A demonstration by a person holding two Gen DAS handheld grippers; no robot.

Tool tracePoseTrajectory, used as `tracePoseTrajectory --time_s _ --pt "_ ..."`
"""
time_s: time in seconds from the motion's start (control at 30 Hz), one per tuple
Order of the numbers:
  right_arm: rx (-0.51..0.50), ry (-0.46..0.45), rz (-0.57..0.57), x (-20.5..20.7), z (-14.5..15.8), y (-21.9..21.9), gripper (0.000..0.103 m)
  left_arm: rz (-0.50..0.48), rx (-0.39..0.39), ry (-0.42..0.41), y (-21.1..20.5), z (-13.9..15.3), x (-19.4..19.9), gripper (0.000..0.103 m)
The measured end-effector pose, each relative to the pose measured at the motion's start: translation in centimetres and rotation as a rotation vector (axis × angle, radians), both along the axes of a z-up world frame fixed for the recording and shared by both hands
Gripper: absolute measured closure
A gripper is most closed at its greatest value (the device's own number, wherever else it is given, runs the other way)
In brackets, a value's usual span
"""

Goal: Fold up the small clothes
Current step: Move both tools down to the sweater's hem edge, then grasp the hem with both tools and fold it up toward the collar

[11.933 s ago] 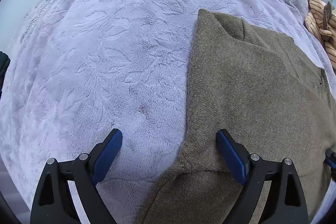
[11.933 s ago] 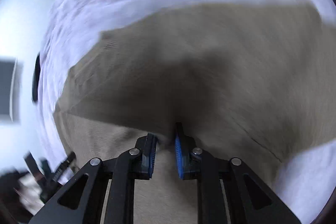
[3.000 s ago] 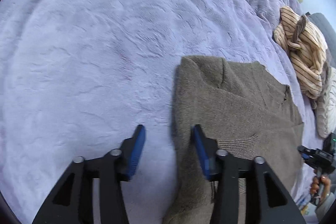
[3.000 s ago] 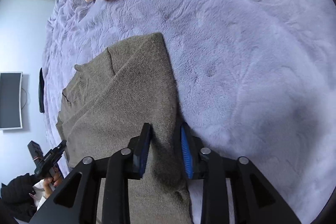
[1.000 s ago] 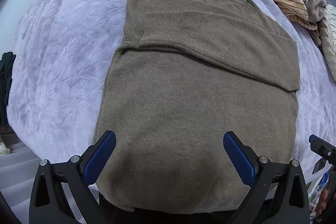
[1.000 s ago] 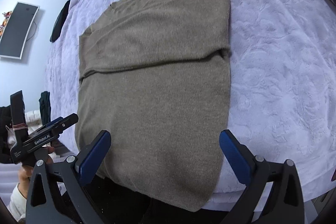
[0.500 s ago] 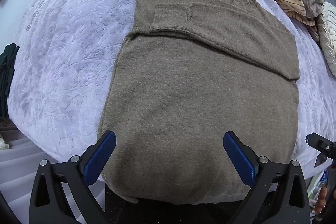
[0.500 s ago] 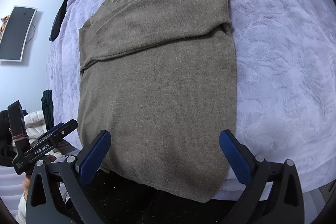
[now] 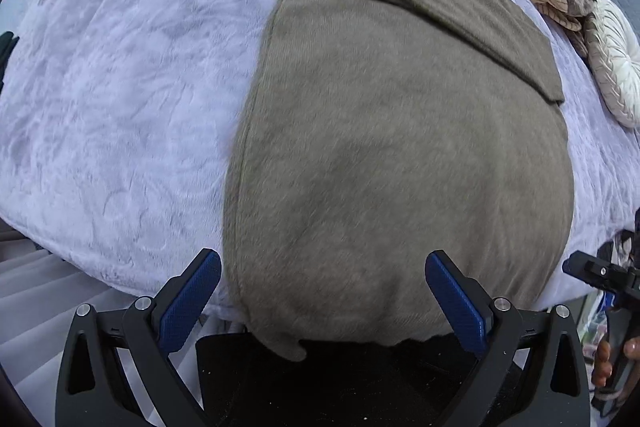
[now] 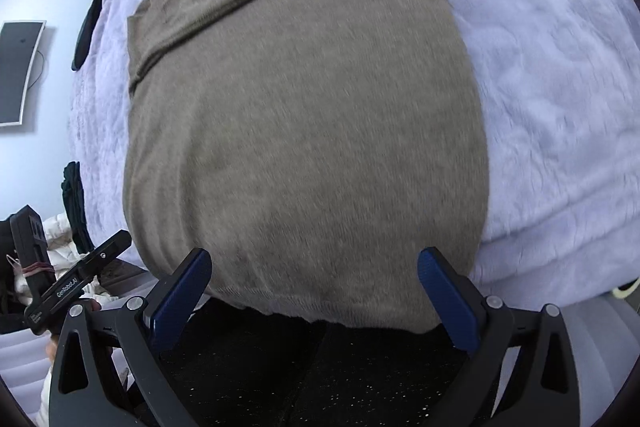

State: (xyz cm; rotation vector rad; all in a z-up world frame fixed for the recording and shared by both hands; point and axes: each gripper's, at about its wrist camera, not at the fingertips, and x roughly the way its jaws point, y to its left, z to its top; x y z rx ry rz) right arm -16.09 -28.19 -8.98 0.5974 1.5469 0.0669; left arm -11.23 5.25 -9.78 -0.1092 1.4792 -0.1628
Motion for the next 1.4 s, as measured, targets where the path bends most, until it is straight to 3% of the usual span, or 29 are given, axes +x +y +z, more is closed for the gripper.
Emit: tracePoseTrajectory --time_s 0.2,0.33,0.5,0.73,0.93,1.03,1.1,1.17,1.2,1.23,1.27,1.3,1.33,1.4 --pt "-0.025 0.002 -0.042 -3.5 -1.6 -1.6 0.0 -0.064 -0.073 0.009 1.6 -2.0 -2.5 0.001" --pt "-0.009 -0.026 -0.108 -5.0 -2.6 -3.9 0.0 -0.089 -0.172 0.029 2.1 -3.2 -3.0 0.001" --pt "0.051 -0.051 -0.161 -5.5 -4.5 -5.6 0.0 -0.148 -0.227 0.041 2.1 -4.3 -2.8 0.001" --pt "0.232 -0.033 -0.104 -6.9 -7.0 -3.6 0.0 -0.126 -0.353 0.055 3.6 -4.6 -2.6 0.001" --pt "0.296 -0.039 -0.075 -7.6 -7.5 -2.4 0.0 -0.134 -0.39 0.092 3.2 -5.5 -3.6 0.001" --pt "0.317 -0.034 -0.107 -7.5 -7.9 -2.7 0.0 -0.156 -0.371 0.128 2.4 -6.4 -4.2 0.002" --pt "0.329 -0.03 -0.127 -7.6 -8.1 -3.0 0.0 -0.163 -0.355 0.132 1.7 -6.7 -4.7 0.013" --pt "0.327 -0.022 -0.148 -7.7 -8.2 -3.1 0.004 -0.146 -0.35 0.136 1.7 -6.7 -4.9 0.017" --pt "0.319 -0.018 -0.155 -7.7 -8.3 -3.1 0.013 -0.128 -0.358 0.132 1.9 -6.6 -4.9 0.027" --pt "0.306 -0.011 -0.163 -7.9 -8.2 -3.2 0.033 -0.114 -0.361 0.133 2.1 -6.6 -4.8 0.038" --pt "0.3 -0.003 -0.17 -8.1 -8.3 -3.5 0.046 -0.099 -0.37 0.136 2.7 -6.6 -4.8 0.043" --pt "0.294 0.013 -0.181 -8.4 -8.5 -3.8 0.072 -0.083 -0.387 0.136 3.1 -6.7 -4.7 0.057" --pt "0.305 0.019 -0.191 -8.7 -8.6 -4.1 0.085 -0.068 -0.41 0.139 3.5 -6.7 -4.6 0.072" --pt "0.333 0.012 -0.199 -8.8 -8.4 -4.3 0.089 -0.06 -0.452 0.159 3.9 -6.7 -4.5 0.088"
